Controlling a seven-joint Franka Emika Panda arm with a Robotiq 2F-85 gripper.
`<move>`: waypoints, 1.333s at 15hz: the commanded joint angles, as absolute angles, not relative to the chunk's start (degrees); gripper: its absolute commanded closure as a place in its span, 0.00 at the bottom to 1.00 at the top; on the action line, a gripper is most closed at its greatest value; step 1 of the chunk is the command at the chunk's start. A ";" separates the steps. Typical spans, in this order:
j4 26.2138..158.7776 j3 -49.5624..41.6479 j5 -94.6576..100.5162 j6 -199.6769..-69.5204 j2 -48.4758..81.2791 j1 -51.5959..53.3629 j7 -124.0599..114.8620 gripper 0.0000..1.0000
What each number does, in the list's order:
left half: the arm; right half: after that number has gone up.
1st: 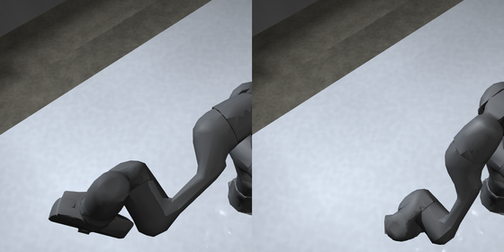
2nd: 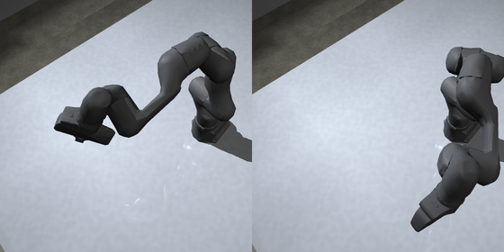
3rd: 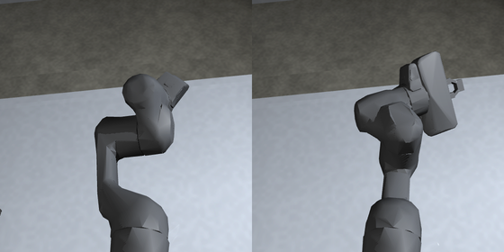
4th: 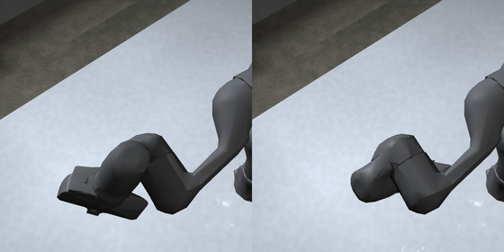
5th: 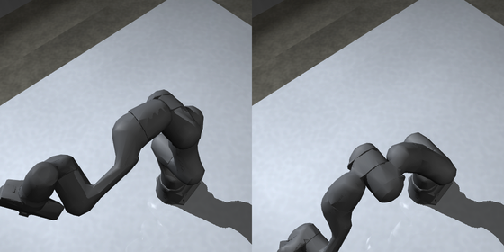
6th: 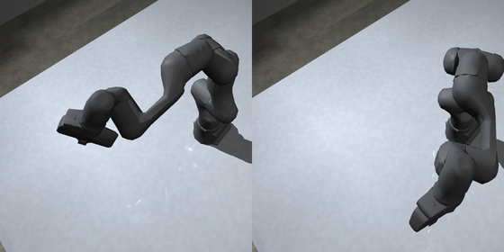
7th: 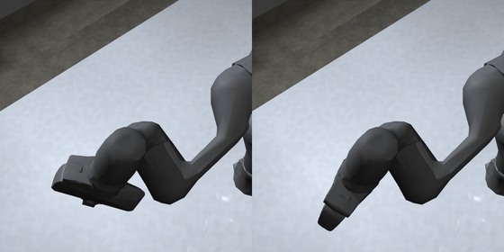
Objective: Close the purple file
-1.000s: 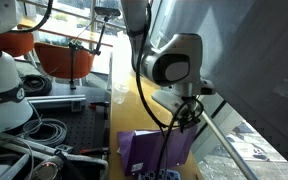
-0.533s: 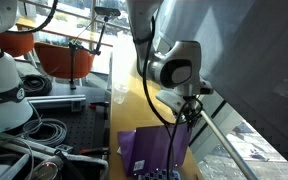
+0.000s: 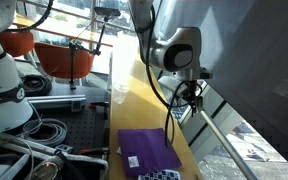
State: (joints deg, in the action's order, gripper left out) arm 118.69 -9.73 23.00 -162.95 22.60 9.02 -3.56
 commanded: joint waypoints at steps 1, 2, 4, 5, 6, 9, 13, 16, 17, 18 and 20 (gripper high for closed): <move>122.41 -9.42 18.50 -150.69 12.16 6.02 -3.96 0.00; 122.82 -9.41 17.63 -146.88 9.97 4.82 -4.01 0.00; 124.48 -8.59 14.96 -138.47 5.08 2.24 -3.21 0.00; 125.13 -8.56 14.38 -134.40 2.89 1.35 -3.88 0.00; 126.35 -8.43 12.87 -130.42 0.40 0.13 -3.23 0.00; 129.84 -8.18 6.10 -123.13 -6.04 -2.20 0.81 0.00; 137.30 -8.20 3.65 -125.04 -14.15 -3.11 4.81 0.00; 142.46 -7.58 5.67 -127.09 -18.75 -3.21 5.34 0.00; 138.14 -7.73 4.86 -125.01 -14.40 -3.29 4.69 0.00; 139.23 -7.60 4.85 -125.15 -15.36 -3.28 4.70 0.00; 139.18 -7.53 4.85 -125.14 -15.26 -3.30 4.68 0.00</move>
